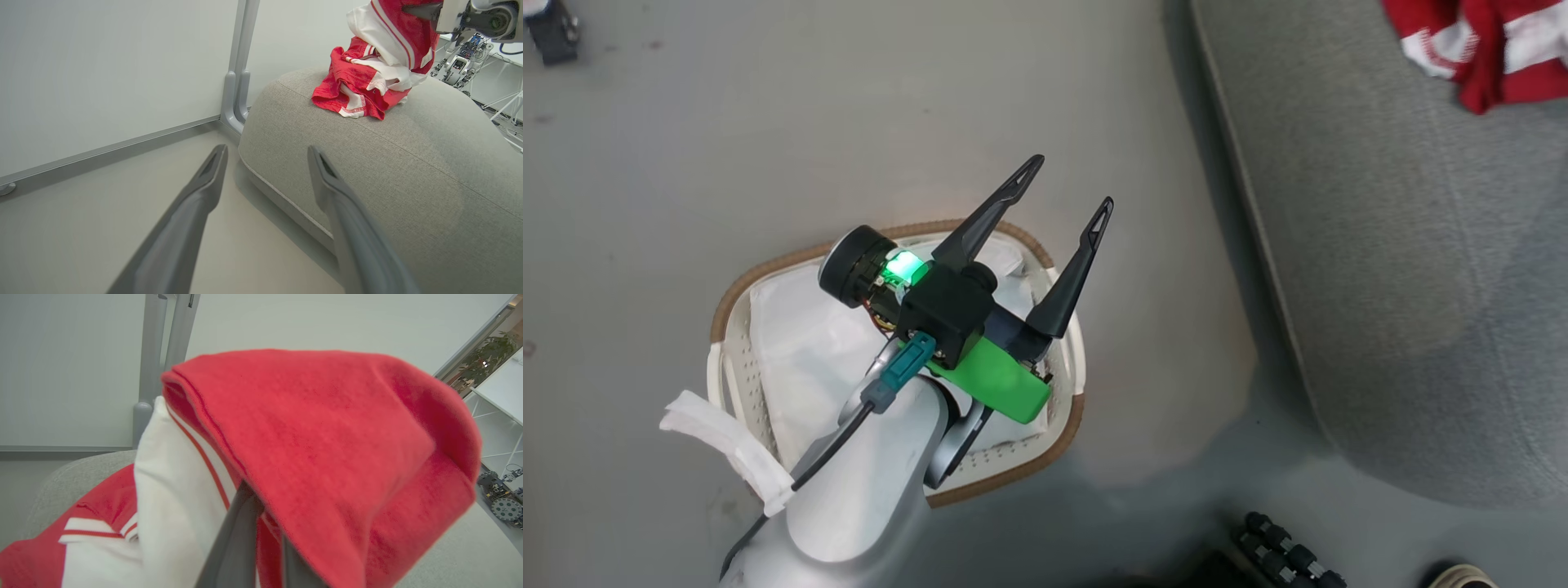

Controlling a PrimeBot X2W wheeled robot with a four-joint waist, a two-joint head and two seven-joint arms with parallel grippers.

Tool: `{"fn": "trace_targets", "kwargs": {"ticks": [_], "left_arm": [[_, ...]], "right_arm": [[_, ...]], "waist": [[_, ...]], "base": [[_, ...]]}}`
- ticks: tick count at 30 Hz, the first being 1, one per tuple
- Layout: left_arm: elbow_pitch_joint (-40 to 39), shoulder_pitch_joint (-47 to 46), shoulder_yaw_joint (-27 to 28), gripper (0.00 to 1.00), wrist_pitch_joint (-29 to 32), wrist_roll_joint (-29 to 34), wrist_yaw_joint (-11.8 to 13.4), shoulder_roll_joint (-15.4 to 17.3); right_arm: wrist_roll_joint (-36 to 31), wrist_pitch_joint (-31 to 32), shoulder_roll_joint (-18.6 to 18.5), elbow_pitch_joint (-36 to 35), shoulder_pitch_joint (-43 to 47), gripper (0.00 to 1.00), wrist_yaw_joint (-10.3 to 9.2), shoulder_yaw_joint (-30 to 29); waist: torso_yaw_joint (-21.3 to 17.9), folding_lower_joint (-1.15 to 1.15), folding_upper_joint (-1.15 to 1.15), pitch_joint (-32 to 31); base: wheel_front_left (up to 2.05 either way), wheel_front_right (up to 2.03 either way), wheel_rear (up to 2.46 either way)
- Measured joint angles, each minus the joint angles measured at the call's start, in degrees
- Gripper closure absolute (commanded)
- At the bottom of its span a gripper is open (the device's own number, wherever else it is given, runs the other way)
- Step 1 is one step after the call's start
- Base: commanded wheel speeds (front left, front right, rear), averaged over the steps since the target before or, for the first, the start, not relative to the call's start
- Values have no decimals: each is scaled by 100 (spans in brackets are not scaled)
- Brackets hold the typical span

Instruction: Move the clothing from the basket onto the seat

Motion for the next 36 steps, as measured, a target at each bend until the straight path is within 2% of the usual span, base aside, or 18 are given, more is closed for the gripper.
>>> {"fn": "trace_targets", "kwargs": {"ticks": [7,9,10,21,28,36], "left_arm": [[-64,-110,-60,0,0,42,0,27],[-54,-140,-85,0,0,42,0,27],[-40,-143,-97,0,0,37,0,26],[115,133,131,0,0,-104,0,-3],[198,566,478,0,0,-146,0,-32],[247,1110,894,0,0,-146,0,-160]], "right_arm": [[-272,-148,402,488,257,100,0,-548],[-375,-179,538,501,349,52,0,-662],[-423,-193,624,470,419,0,0,-720],[-535,-192,1220,-549,1896,0,0,-1356],[-428,-191,1321,-964,2822,0,0,-1319],[-296,-192,1511,-1637,3700,0,0,-933]], "waist": [[301,0,0,487],[346,0,0,550],[355,0,0,556],[238,-1,0,9],[51,-2,0,-651],[-72,-2,0,-1397]], "base": [[0,0,0],[0,0,0],[0,0,0],[0,0,0],[0,0,0],[0,0,0]]}}
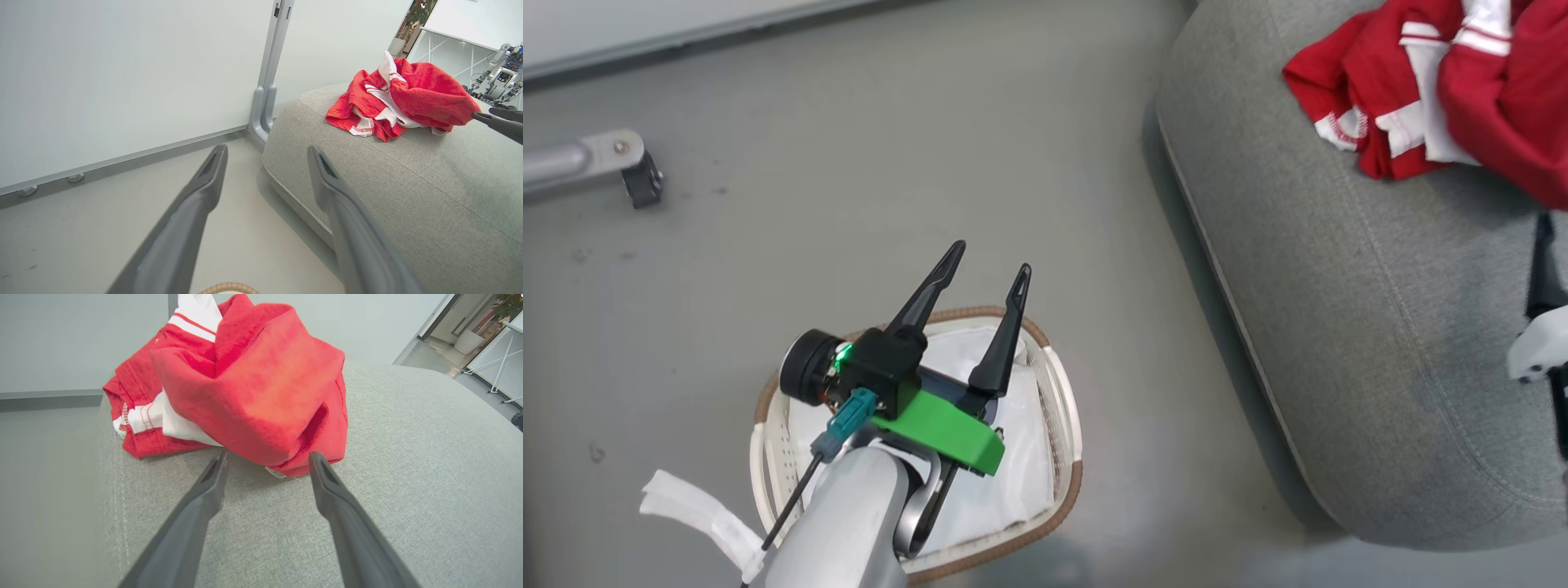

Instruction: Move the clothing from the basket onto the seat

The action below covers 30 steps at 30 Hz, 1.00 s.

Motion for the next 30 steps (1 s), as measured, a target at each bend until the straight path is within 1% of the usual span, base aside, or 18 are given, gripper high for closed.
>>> {"fn": "trace_targets", "kwargs": {"ticks": [5,8,12,15,19,24,30], "left_arm": [[-10,280,318,0,0,4,0,-62],[-20,429,566,0,0,51,0,-89],[-43,689,1033,0,0,183,2,-153],[-3,832,1274,0,0,231,19,-168],[55,1069,1605,0,0,296,49,-190],[85,1326,2080,0,0,363,207,-196],[27,1633,2438,0,0,502,290,-199]], "right_arm": [[136,0,313,-497,314,0,0,324],[252,0,479,-733,378,0,0,643],[427,1,679,-1089,446,0,0,1093],[455,0,720,-1180,492,0,0,1352],[532,1,748,-1212,693,0,0,1570],[617,0,859,-1234,889,0,0,1688],[710,0,1012,-1221,1219,0,0,1680]], "waist": [[11,0,0,-452],[60,0,0,-682],[219,0,0,-1009],[352,0,0,-1168],[537,0,0,-1394],[739,0,0,-1635],[916,0,0,-1861]], "base": [[0,0,0],[0,0,0],[0,0,0],[0,0,0],[0,0,0],[0,0,0],[0,0,0]]}}
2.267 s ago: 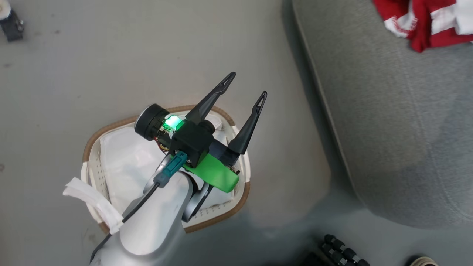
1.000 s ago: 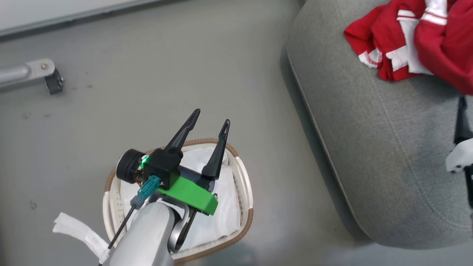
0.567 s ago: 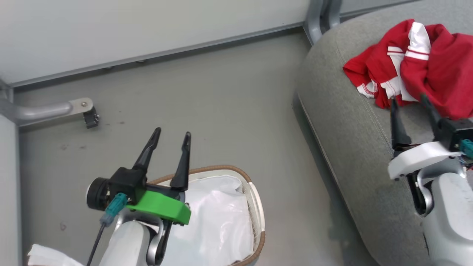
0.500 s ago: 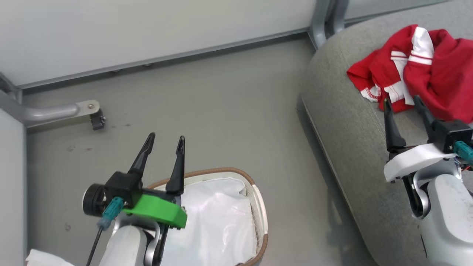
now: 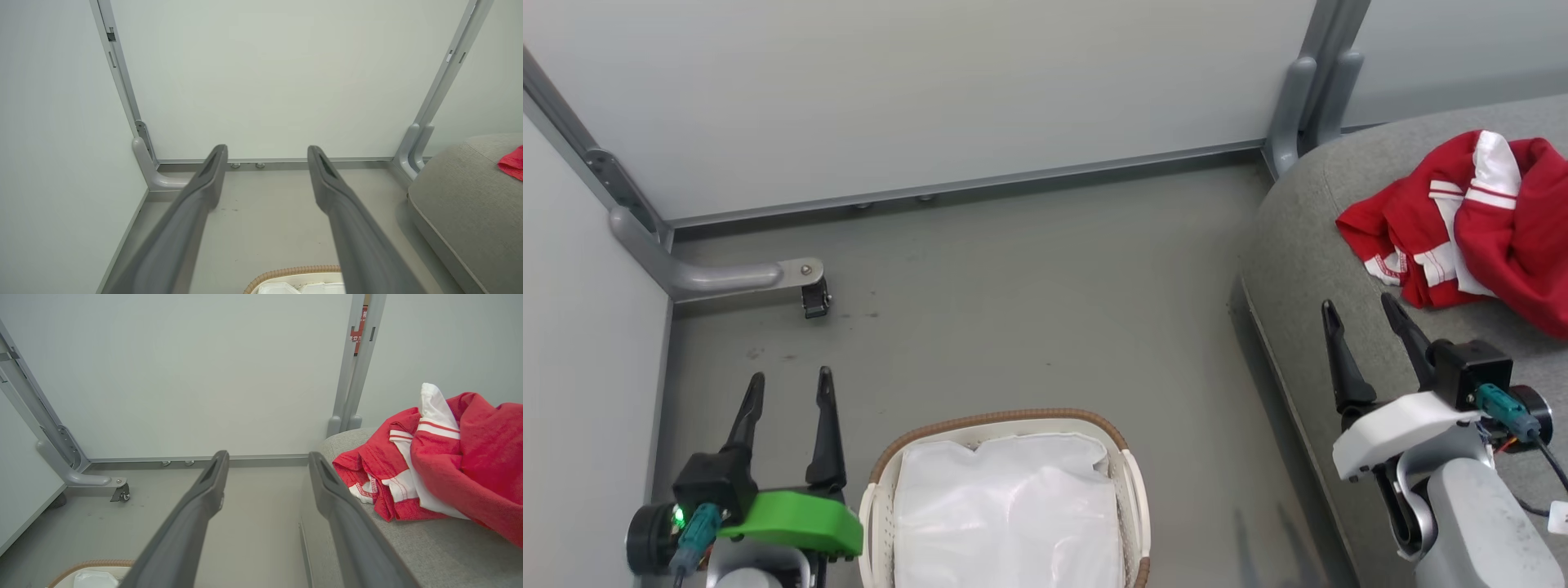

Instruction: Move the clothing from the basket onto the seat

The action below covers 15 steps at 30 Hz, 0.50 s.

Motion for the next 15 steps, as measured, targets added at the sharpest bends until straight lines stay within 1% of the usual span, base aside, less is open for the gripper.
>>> {"fn": "trace_targets", "kwargs": {"ticks": [6,13,14,15], "left_arm": [[31,289,227,0,0,37,58,-2],[162,461,299,0,0,-266,74,-7],[170,466,283,100,0,-266,74,-9],[215,466,275,100,1,-265,74,-15]], "right_arm": [[20,0,78,53,274,0,0,11],[71,0,112,79,421,0,0,70],[79,0,109,83,424,100,0,65],[78,0,119,124,432,100,0,67]], "waist": [[69,0,0,-134],[84,0,0,-166],[89,0,0,-167],[90,0,0,-168]], "base": [[0,0,0],[0,0,0],[0,0,0],[0,0,0]]}}
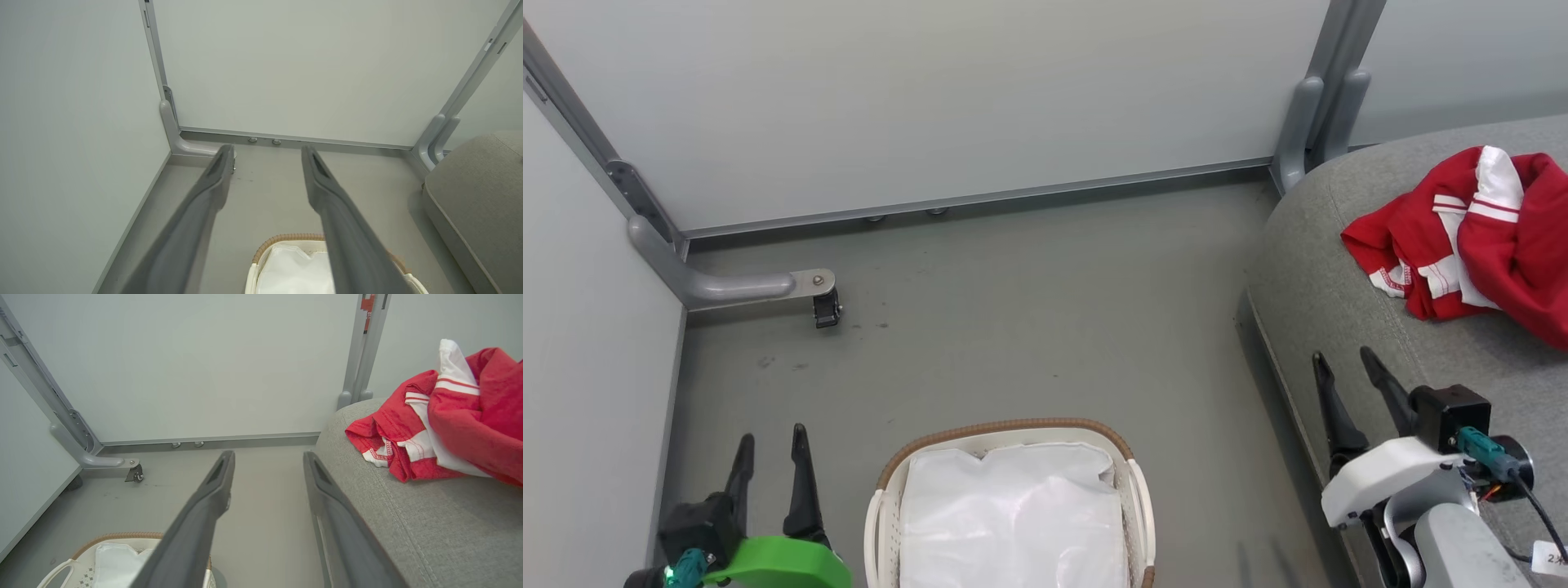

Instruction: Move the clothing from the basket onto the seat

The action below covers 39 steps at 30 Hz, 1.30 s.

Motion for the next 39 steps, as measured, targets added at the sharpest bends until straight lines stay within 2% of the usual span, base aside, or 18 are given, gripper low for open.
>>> {"fn": "trace_targets", "kwargs": {"ticks": [6,24,39], "left_arm": [[203,2,16,100,124,-236,-1,-36],[74,-15,154,100,605,-2130,-78,-36],[-29,-112,248,100,935,-3323,-130,-35]], "right_arm": [[247,129,86,168,137,100,0,-37],[2199,610,131,-148,222,100,0,-187],[3438,918,158,-341,310,100,0,-293]], "waist": [[11,0,0,-9],[70,0,0,-50],[116,0,0,-82]], "base": [[0,0,0],[0,0,0],[0,0,0]]}}
